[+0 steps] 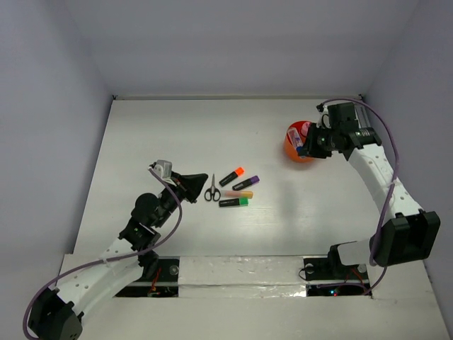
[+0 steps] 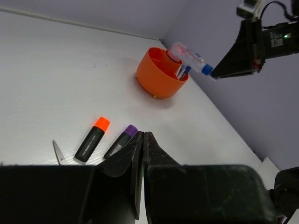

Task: Sort the stationery into containers
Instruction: Place the stationery in the storage box.

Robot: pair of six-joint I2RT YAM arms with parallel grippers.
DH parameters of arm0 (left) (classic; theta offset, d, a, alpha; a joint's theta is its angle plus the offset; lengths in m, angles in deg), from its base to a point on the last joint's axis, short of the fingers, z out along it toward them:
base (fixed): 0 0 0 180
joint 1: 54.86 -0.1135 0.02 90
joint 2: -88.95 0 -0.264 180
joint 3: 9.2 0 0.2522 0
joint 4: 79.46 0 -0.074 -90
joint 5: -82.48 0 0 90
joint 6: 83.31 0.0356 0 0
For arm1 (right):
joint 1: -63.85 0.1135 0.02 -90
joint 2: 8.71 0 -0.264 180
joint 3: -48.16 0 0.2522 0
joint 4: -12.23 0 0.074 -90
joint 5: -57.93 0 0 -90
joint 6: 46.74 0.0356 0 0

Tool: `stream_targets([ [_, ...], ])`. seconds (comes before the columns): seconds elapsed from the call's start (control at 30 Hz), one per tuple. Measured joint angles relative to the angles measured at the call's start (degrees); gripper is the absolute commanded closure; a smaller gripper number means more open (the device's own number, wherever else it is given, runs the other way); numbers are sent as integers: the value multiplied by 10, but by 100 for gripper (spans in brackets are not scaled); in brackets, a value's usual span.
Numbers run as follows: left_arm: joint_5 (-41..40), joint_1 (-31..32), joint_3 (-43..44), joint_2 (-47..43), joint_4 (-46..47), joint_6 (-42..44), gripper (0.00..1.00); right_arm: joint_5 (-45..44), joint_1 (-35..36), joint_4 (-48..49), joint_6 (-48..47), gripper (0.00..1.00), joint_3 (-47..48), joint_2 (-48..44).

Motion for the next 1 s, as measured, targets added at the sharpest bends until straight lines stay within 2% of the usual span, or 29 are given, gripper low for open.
stream_targets([
  [0.37,0,3,0,-8,-3,0,99,36,-48,-29,-10,100,10,60],
  [1.0,0,3,0,-7,-2,-1,99,54,-72,-41,-8,98,52,121],
])
